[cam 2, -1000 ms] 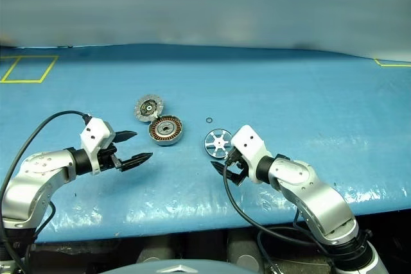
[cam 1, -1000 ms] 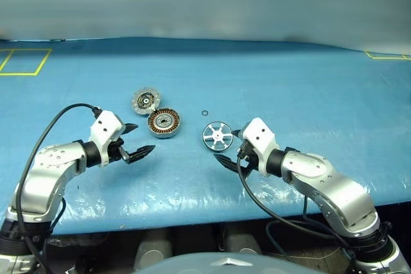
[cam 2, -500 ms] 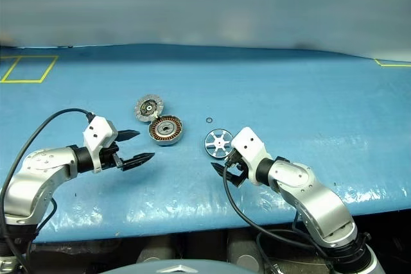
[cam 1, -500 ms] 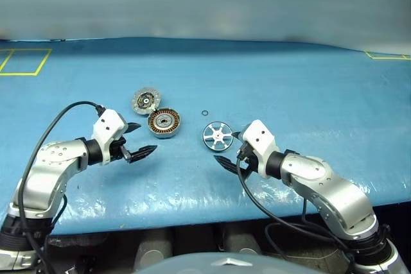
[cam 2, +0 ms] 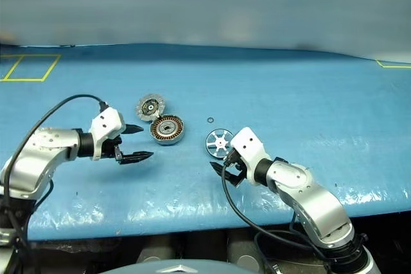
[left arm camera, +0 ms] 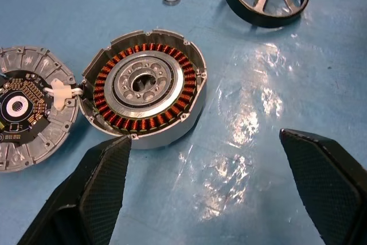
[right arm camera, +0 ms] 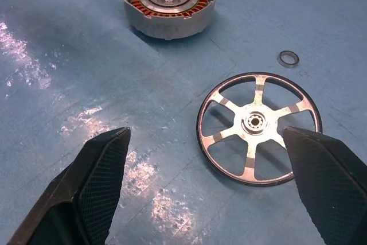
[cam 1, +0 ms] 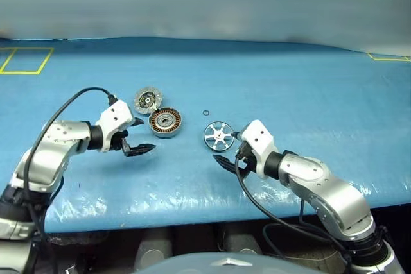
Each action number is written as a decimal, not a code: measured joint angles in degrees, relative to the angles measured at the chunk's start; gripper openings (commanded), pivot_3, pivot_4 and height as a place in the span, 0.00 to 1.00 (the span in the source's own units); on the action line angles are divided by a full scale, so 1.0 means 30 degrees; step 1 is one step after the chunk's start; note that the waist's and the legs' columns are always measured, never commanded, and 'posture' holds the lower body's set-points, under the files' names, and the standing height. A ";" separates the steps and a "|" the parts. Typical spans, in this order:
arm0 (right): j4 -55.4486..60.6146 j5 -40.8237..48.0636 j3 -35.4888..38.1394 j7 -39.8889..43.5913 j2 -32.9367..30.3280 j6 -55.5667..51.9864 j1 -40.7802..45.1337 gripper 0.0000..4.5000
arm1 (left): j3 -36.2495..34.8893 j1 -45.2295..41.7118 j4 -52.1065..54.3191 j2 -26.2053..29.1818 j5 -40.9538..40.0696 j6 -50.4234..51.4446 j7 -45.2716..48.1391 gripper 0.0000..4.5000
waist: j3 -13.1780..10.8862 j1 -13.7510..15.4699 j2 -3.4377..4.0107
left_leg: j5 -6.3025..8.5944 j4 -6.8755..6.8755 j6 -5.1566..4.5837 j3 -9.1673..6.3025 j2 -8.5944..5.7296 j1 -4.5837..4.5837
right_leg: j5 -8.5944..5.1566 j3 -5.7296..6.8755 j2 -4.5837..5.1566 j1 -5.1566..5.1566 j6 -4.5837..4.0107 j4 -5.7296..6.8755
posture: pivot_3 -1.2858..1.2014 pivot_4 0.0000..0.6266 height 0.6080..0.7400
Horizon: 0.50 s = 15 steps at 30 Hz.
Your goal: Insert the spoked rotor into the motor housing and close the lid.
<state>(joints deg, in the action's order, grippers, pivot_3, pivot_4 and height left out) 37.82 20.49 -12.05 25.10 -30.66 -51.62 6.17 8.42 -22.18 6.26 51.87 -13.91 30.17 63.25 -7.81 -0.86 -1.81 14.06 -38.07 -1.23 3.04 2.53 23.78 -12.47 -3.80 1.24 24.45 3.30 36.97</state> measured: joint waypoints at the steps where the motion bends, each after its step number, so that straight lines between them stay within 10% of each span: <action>1: -0.0139 -0.0025 -0.0062 0.0001 0.0083 0.0046 0.0155 0.99 | 0.0703 -0.1104 -0.0619 0.0201 0.0447 -0.0306 0.0933 1.00 | -0.0002 0.0014 0.0001 | 0.0000 -0.0001 0.0000 0.0003 0.0001 0.0003 | 0.0000 -0.0004 -0.0008 0.0001 0.0000 -0.0004 | 0.52 0.24 1.00; 15: -0.0762 -0.0407 -0.0542 0.0026 0.0960 0.0521 0.0456 0.99 | 1.0208 -1.2981 -0.9770 -0.1937 0.5911 -0.3036 0.9545 1.00 | -0.0006 -0.0031 0.0001 | 0.0005 -0.0031 -0.0013 -0.0076 -0.0007 0.0093 | 0.0004 -0.0020 -0.0068 0.0029 -0.0017 0.0007 | 0.52 0.24 1.00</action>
<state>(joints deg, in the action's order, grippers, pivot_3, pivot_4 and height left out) 35.53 19.27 -13.67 25.18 -27.78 -50.05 7.54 39.05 -61.12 -23.05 46.06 3.83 21.07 91.88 -7.83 -0.95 -1.81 14.08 -38.16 -1.27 2.81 2.51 24.06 -12.46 -3.85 1.04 24.54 3.25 36.99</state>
